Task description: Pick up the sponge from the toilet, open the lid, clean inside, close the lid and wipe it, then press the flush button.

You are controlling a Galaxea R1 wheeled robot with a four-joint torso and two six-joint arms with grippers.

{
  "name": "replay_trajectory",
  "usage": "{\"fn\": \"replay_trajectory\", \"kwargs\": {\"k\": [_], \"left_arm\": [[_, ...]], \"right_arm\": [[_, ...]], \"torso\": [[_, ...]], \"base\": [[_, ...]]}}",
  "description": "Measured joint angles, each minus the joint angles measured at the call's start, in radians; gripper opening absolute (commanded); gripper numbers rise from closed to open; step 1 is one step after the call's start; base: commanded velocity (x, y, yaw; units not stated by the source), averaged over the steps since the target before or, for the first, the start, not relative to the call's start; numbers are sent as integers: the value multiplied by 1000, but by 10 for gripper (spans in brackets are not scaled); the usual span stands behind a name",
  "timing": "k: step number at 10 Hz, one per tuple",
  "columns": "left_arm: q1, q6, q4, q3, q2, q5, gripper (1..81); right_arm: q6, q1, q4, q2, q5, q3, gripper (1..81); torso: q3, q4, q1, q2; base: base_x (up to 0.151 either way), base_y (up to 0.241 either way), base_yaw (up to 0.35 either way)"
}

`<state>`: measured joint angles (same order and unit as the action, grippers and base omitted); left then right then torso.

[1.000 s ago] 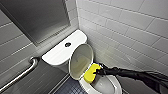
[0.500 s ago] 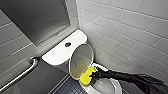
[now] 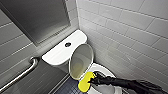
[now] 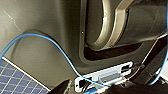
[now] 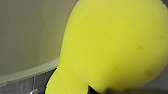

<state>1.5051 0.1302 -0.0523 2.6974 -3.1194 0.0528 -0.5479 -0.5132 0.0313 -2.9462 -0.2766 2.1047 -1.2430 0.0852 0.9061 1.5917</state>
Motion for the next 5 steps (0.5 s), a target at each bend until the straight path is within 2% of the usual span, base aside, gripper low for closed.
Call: {"fn": "replay_trajectory", "kwargs": {"k": [3,5], "left_arm": [[0,0,0,0,0,0,811],[0,0,0,0,0,0,811]], "right_arm": [[1,-23,10,11,23,-21,10],[0,-56,15,62,35,-71,10]], "torso": [[0,0,0,0],[0,0,0,0]], "base": [[0,0,0],[0,0,0]]}}
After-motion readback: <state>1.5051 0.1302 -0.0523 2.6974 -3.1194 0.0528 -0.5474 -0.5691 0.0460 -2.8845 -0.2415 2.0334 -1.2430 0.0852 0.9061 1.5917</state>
